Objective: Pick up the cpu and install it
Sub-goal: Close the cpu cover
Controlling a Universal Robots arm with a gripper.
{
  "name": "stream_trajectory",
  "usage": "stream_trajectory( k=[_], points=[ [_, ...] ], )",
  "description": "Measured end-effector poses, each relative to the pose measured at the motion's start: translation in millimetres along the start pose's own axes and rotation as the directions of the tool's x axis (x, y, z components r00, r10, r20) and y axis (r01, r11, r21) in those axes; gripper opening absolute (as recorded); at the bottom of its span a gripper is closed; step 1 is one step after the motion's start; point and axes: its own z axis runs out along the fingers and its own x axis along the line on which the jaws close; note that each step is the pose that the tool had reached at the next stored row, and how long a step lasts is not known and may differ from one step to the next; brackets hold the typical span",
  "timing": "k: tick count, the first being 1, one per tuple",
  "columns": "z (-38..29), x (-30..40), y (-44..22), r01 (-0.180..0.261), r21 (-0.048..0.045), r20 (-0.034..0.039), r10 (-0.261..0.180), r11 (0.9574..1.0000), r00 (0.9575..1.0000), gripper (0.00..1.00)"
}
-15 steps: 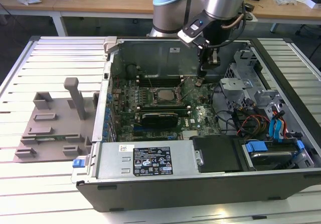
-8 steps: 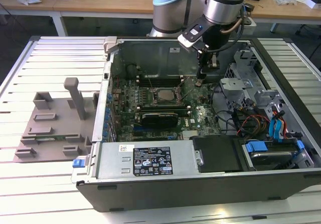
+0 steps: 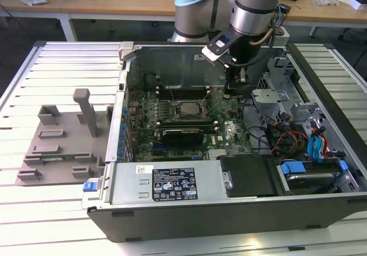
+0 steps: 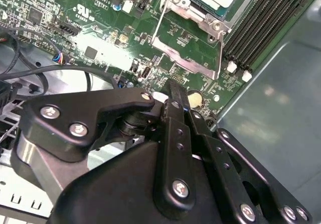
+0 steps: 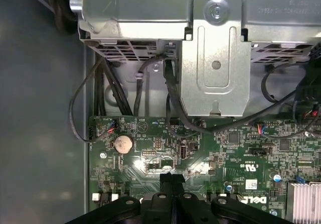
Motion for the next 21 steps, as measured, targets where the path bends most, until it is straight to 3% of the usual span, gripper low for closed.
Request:
stream_trajectory(
  k=[7,21],
  points=[
    [6.7,0.0,-9.1,0.0,0.0,-0.0002,0.0,1.0,1.0,0.11],
    [7.3,0.1,-21.2,0.0,0.0,-0.0002,0.0,1.0,1.0,0.11]
  ],
)
